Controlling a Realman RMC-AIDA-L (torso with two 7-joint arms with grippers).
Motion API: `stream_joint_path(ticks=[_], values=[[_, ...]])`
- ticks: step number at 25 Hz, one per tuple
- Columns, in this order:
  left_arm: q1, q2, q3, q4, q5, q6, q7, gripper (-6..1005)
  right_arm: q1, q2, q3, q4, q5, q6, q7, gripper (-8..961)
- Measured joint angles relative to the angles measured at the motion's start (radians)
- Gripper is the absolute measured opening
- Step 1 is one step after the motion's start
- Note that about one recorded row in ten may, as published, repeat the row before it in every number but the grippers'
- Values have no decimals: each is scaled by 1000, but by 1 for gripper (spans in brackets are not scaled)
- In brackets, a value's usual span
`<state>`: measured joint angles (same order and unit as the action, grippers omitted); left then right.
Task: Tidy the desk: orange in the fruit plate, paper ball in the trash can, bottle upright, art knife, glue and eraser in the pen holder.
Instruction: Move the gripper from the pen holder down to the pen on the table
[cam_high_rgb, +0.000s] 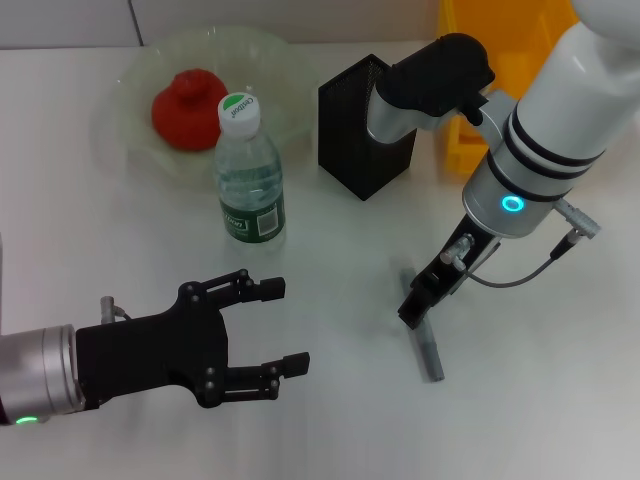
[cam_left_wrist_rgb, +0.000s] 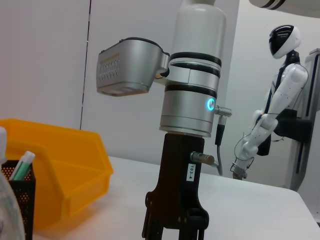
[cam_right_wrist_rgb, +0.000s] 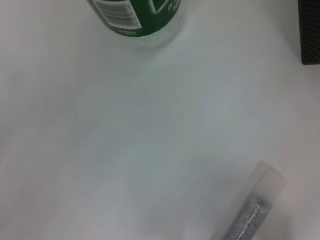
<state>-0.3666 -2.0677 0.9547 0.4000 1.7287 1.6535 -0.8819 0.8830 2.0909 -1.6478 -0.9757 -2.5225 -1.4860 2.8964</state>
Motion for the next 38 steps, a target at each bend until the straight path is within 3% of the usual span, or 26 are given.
stream_joint_path(ticks=[3,8,20,31,38], values=[[0,0,1,-1,0,0,0,842,1,0,0,4,-2,2,1,718],[-1,0,3,-1,0,-4,1,842,13,0,-1,38,-2,23,1,507],[0,0,4,-1,0,-6,2,842,39,1,-17,64,0,39,3,434],[-7,-1,4,-2,0,-13,3,842,57,1,-104,61,-33,31,4,351],[-9,-2,6,-5,0,-15,3,842,57,0,-108,67,-35,32,-14,173]])
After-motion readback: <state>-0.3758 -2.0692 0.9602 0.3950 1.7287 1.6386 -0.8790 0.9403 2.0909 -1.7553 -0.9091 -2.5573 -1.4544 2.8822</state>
